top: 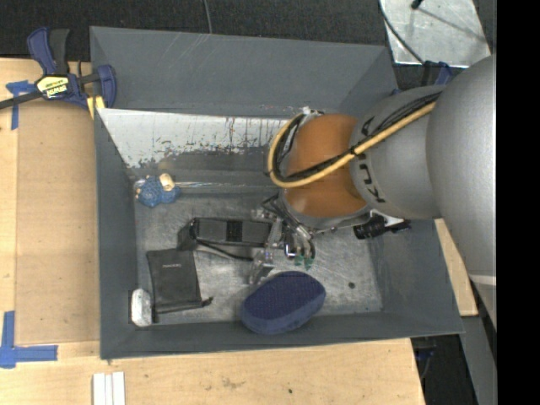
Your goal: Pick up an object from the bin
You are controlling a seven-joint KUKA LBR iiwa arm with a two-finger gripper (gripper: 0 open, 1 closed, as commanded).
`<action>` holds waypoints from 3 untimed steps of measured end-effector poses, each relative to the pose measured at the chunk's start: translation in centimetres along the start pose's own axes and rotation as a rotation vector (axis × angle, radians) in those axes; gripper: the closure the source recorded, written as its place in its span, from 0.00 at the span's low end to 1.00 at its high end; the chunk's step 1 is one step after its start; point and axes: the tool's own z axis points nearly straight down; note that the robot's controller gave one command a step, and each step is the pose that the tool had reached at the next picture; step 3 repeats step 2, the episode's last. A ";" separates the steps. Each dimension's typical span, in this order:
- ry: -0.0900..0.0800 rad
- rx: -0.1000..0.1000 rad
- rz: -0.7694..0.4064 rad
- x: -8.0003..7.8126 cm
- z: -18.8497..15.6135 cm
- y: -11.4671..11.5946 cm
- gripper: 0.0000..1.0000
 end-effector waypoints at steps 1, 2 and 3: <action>0.000 0.001 0.000 0.0 -0.2 0.0 1.00; 0.009 0.004 -0.279 -3.2 -15.3 -7.8 1.00; 0.009 0.004 -0.279 -3.2 -15.3 -7.8 1.00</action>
Offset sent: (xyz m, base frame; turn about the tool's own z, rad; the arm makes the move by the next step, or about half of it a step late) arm 0.0000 0.0000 0.0000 0.0000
